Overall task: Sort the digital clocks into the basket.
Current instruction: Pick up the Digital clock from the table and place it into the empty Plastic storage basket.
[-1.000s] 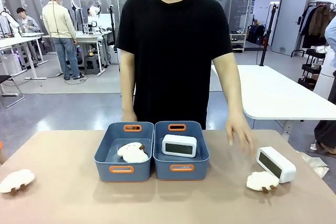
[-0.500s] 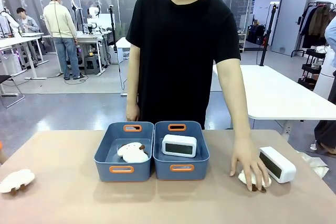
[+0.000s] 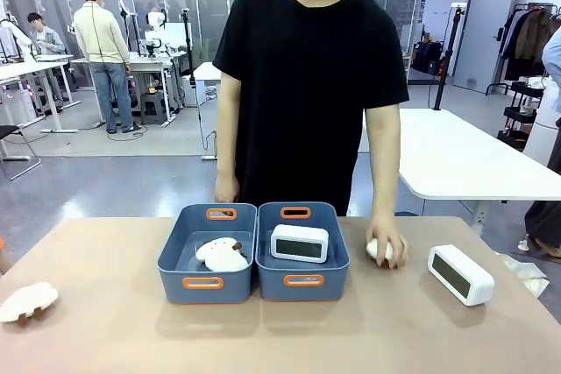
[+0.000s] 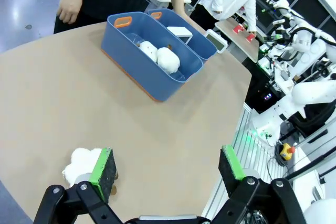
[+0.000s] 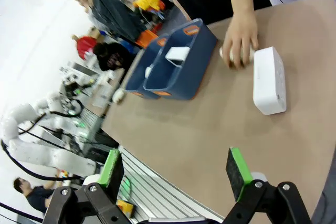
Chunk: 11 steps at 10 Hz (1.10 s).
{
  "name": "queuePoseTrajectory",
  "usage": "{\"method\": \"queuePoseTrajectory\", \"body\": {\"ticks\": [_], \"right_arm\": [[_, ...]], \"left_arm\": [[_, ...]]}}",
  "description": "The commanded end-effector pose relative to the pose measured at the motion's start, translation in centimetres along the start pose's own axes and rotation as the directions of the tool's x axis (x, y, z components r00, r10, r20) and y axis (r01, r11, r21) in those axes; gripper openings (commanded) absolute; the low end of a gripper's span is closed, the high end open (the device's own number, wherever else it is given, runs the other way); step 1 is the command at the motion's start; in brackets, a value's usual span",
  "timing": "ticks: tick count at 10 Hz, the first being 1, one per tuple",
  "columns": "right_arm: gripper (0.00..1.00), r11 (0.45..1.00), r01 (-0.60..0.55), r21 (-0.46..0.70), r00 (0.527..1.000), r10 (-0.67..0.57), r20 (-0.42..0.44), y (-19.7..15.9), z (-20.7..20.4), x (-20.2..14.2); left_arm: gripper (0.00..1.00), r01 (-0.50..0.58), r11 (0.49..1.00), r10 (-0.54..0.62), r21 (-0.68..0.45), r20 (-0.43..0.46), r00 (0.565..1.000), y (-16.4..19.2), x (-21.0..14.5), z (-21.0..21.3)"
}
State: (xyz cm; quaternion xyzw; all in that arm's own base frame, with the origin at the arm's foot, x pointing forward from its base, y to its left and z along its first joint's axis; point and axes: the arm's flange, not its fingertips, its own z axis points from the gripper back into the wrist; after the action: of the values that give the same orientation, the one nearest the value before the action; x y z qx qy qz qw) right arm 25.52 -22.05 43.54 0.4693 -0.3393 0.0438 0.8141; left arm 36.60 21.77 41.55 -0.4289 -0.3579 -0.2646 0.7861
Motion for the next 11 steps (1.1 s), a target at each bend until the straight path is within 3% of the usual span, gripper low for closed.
{"method": "queuePoseTrajectory", "body": {"ticks": [1, 3, 4, 5, 7, 9, 10, 11], "right_arm": [[1.0, 0.963, -0.167, -0.211, 0.974, 0.127, -0.189, 1.7, -4.4, 1.6], [1.0, 0.867, -0.337, -0.367, 0.914, 0.208, -0.348, 2.2, -11.2, 2.6], [1.0, 0.836, -0.397, -0.378, 0.88, 0.229, -0.416, 2.1, -14.7, 3.0], [1.0, 0.757, -0.477, -0.446, 0.841, 0.246, -0.481, 2.0, -17.2, 2.8], [1.0, 0.713, -0.53, -0.459, 0.796, 0.232, -0.558, 1.3, -21.0, 1.5], [1.0, 0.691, -0.557, -0.46, 0.782, 0.249, -0.572, 0.8, -22.2, 0.9], [1.0, 0.718, -0.559, -0.415, 0.78, 0.286, -0.557, 1.2, -22.4, 4.8], [1.0, 0.718, -0.559, -0.415, 0.78, 0.286, -0.557, 1.2, -22.4, 4.8]], "left_arm": [[1.0, 0.004, 1.0, -0.004, 0.001, 0.001, 1.0, -0.4, 0.3, 0.1], [1.0, 0.004, 1.0, -0.004, 0.001, 0.001, 1.0, -0.4, 0.3, 0.1], [1.0, 0.004, 1.0, -0.004, 0.001, 0.001, 1.0, -0.4, 0.3, 0.1], [1.0, 0.004, 1.0, -0.004, 0.001, 0.001, 1.0, -0.4, 0.3, 0.1], [1.0, 0.004, 1.0, -0.004, 0.001, 0.001, 1.0, -0.4, 0.3, 0.1], [1.0, 0.004, 1.0, -0.004, 0.001, 0.001, 1.0, -0.4, 0.3, 0.1], [1.0, 0.004, 1.0, -0.004, 0.001, 0.001, 1.0, -0.4, 0.3, 0.1], [1.0, 0.004, 1.0, -0.004, 0.001, 0.001, 1.0, -0.4, 0.3, 0.1]]}}
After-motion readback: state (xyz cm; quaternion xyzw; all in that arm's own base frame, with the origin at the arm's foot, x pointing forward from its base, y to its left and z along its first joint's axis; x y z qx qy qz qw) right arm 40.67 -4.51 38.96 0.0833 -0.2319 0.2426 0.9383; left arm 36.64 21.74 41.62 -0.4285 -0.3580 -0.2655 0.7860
